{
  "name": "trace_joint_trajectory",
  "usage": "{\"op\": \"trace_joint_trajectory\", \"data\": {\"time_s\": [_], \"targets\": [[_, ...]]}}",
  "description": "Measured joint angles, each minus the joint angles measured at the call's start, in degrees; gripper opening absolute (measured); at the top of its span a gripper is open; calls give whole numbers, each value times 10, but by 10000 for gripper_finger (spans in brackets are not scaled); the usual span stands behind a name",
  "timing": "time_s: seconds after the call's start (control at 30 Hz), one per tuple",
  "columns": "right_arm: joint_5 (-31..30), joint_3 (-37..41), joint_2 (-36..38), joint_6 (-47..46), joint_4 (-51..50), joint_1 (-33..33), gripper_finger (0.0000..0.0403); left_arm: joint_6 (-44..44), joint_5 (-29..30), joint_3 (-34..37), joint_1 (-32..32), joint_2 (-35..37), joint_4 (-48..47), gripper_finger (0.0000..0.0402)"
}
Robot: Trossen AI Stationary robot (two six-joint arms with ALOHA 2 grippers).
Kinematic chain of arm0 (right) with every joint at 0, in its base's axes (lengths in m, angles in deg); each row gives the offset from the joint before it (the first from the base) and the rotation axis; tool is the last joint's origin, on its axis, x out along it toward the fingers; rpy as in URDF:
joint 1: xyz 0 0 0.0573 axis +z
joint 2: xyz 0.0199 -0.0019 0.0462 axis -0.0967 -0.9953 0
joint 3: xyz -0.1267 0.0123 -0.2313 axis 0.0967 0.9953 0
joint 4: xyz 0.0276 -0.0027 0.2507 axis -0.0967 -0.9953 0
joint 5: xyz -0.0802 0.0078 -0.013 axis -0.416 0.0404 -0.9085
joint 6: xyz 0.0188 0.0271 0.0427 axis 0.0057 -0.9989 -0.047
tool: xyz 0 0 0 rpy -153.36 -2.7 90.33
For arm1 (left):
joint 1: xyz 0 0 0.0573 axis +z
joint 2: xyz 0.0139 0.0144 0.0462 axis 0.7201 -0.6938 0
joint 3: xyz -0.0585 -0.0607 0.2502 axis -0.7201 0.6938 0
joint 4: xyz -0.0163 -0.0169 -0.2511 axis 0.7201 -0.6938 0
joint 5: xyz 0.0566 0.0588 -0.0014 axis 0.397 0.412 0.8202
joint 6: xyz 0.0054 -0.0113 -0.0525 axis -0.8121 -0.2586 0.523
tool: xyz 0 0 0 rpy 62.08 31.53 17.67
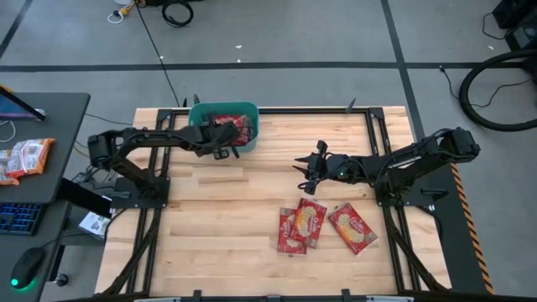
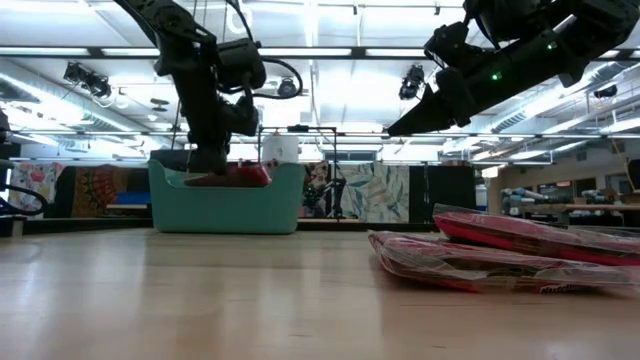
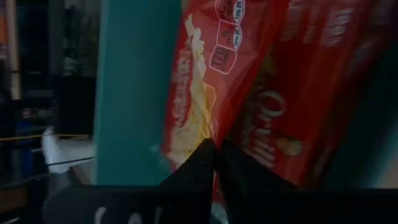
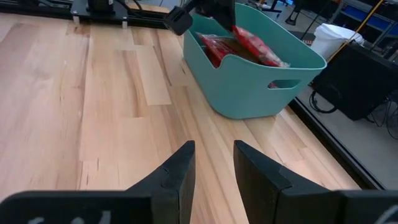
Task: Sort popcorn bags into baskets
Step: Put the left red popcorn bag into the green bin, then put the bottom left red popcorn bag into the green bin
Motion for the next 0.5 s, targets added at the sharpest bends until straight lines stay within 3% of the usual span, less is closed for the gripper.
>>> {"op": "trace_joint_trajectory", "data": {"time_s": [0.27, 0.43, 0.5], "targets": [[0, 0, 0, 0, -2, 0, 114, 13, -61, -3, -37, 4, -9, 72], [0, 0, 0, 0, -2, 0, 114, 29, -64, -56, -54, 4, -81, 89], [0, 0, 0, 0, -2, 0, 114, 45, -95, -81, -62, 5, -96, 90]]}}
